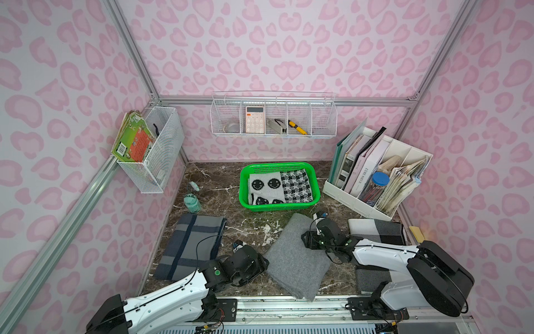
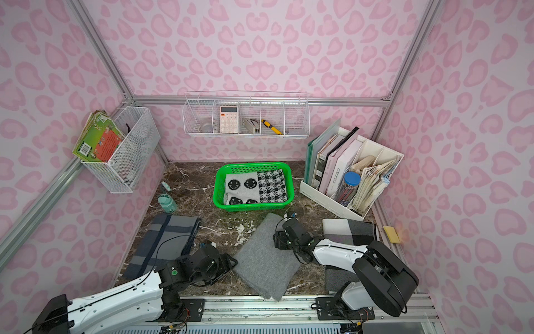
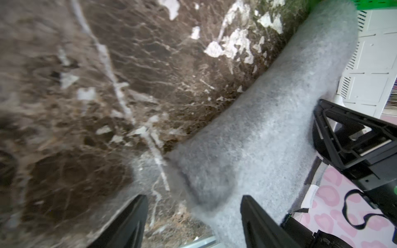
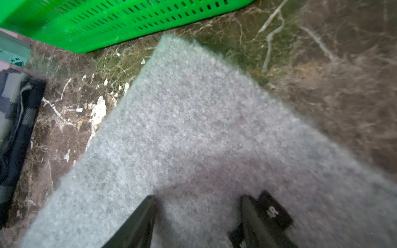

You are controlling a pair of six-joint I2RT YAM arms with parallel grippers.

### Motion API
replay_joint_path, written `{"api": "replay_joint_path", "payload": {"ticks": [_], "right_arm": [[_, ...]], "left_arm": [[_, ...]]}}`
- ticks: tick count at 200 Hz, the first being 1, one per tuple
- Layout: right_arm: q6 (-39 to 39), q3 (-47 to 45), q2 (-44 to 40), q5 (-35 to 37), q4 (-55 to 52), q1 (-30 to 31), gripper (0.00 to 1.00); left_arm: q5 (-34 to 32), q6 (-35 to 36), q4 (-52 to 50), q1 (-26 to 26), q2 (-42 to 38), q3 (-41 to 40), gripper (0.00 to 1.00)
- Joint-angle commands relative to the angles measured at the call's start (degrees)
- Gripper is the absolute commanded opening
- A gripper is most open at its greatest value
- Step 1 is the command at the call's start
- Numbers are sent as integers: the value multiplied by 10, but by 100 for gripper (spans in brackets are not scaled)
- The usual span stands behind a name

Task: Put the folded scarf in the basket
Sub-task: Adjust the scarf at the center of the board.

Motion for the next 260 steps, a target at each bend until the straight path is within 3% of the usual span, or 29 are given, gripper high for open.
{"api": "replay_joint_path", "payload": {"ticks": [1,47,60,87,133,159,200,260], "right_arm": [[26,-24,-9,7,-56,-6,66],[52,-69,-39,2,-44,-6,66],[64,-78,-54,3,-47,-1,65],[87,-99,-97,22,-66,36,66],[159,-147,-177,53,-64,130,67],[170,-143,-179,69,-51,184,70],[127,-67,-162,109,-134,195,73],[47,-3,-238,160,-219,178,78]], "left_arm": [[-8,6,71,-4,55,15,73],[7,9,216,-6,249,57,65],[-5,23,201,-6,291,92,65],[-53,50,71,11,352,189,66],[-2,109,84,123,381,213,67],[51,152,75,167,404,257,67],[21,168,16,171,364,268,72],[-46,171,-150,171,166,205,89]]}}
